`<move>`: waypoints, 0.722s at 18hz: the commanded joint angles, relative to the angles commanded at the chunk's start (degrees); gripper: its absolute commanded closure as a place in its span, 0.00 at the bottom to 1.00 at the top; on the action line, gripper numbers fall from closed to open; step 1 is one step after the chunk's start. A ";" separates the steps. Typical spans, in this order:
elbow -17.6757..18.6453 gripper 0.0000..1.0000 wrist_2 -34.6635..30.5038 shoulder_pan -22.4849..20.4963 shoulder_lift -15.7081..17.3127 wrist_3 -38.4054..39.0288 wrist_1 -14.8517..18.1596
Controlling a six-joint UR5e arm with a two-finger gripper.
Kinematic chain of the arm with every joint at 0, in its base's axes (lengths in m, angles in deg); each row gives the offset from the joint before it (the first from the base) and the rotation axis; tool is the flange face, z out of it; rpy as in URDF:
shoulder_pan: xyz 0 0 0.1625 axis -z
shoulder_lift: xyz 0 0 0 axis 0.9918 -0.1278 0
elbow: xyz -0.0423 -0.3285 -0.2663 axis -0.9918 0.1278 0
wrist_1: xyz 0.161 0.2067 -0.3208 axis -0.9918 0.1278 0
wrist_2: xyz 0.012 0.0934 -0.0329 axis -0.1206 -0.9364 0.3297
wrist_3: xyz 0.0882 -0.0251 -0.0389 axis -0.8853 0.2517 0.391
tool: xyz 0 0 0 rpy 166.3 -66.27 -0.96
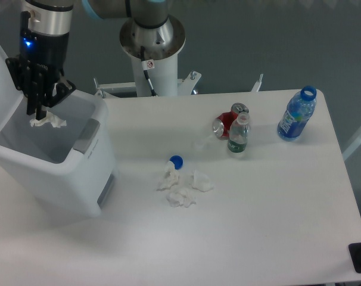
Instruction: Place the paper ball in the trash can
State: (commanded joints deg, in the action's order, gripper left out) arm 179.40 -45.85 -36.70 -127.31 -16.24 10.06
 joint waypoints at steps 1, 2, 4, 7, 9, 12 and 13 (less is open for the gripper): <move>0.09 0.13 0.00 0.00 0.00 -0.09 0.00; 0.09 0.13 0.00 0.00 0.00 -0.09 0.00; 0.09 0.12 0.09 0.00 0.00 -0.09 0.00; 0.09 0.07 0.00 -0.09 0.17 -0.09 0.09; -0.09 0.01 -0.09 -0.35 0.00 -0.27 -0.09; -0.18 0.00 -0.61 -3.41 0.00 -3.76 -0.44; -0.18 0.00 -0.96 -4.12 -0.09 -5.96 -0.87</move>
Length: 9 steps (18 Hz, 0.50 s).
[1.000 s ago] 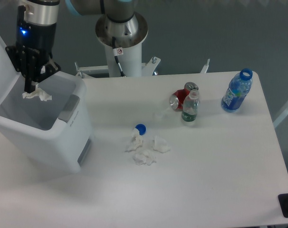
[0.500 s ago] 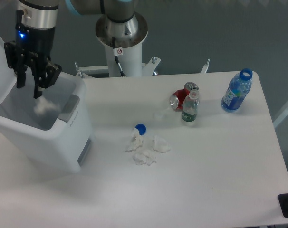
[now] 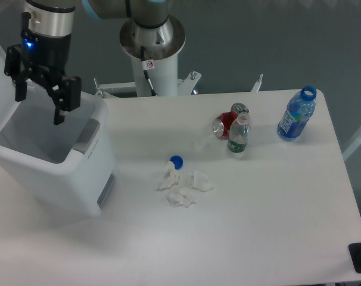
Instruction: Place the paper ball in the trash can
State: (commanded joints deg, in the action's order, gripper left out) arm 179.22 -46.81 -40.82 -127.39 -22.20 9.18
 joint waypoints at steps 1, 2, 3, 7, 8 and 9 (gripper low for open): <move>0.00 0.00 -1.40 -0.62 0.00 -1.24 -0.35; -0.35 0.00 -2.63 -1.49 0.09 -1.34 -0.44; -0.87 0.00 -3.51 -2.72 0.00 -1.25 -0.44; -1.23 0.00 -5.98 -5.80 0.17 -3.18 -0.71; -0.97 0.00 -6.07 -6.77 0.17 -4.49 -0.36; -0.53 0.00 -6.07 -7.12 0.17 -5.37 -0.36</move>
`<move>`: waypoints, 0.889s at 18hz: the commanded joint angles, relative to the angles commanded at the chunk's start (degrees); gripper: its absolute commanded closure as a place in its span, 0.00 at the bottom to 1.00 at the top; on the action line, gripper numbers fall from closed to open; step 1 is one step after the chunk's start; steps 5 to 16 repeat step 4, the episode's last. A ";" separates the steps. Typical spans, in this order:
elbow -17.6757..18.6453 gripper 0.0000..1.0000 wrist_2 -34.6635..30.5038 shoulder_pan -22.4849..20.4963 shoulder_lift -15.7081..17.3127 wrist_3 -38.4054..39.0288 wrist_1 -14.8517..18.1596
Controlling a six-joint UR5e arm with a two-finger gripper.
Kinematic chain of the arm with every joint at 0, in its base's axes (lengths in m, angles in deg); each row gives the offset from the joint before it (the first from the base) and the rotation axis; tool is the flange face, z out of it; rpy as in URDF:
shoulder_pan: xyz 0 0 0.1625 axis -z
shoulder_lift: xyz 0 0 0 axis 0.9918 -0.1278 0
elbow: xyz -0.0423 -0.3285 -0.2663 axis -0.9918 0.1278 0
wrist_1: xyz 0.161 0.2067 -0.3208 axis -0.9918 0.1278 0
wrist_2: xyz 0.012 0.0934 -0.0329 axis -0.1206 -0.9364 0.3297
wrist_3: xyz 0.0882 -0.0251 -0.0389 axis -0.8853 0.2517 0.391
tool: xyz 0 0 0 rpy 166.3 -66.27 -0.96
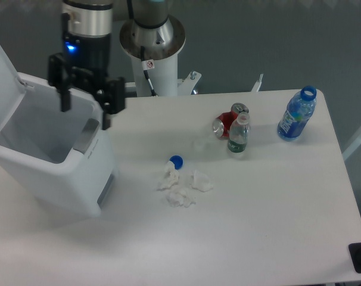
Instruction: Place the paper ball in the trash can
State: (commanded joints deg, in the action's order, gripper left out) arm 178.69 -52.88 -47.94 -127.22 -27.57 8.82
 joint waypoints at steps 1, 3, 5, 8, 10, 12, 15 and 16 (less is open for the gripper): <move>0.00 0.00 -0.09 -0.18 0.00 -0.70 0.09; 0.27 0.00 -0.96 -0.88 -0.09 -0.98 0.09; 0.62 0.00 -1.66 -0.88 0.00 -0.98 0.09; 0.62 0.00 -1.66 -0.88 0.00 -0.98 0.09; 0.62 0.00 -1.66 -0.88 0.00 -0.98 0.09; 0.62 0.00 -1.66 -0.88 0.00 -0.98 0.09; 0.62 0.00 -1.66 -0.88 0.00 -0.98 0.09; 0.62 0.00 -1.66 -0.88 0.00 -0.98 0.09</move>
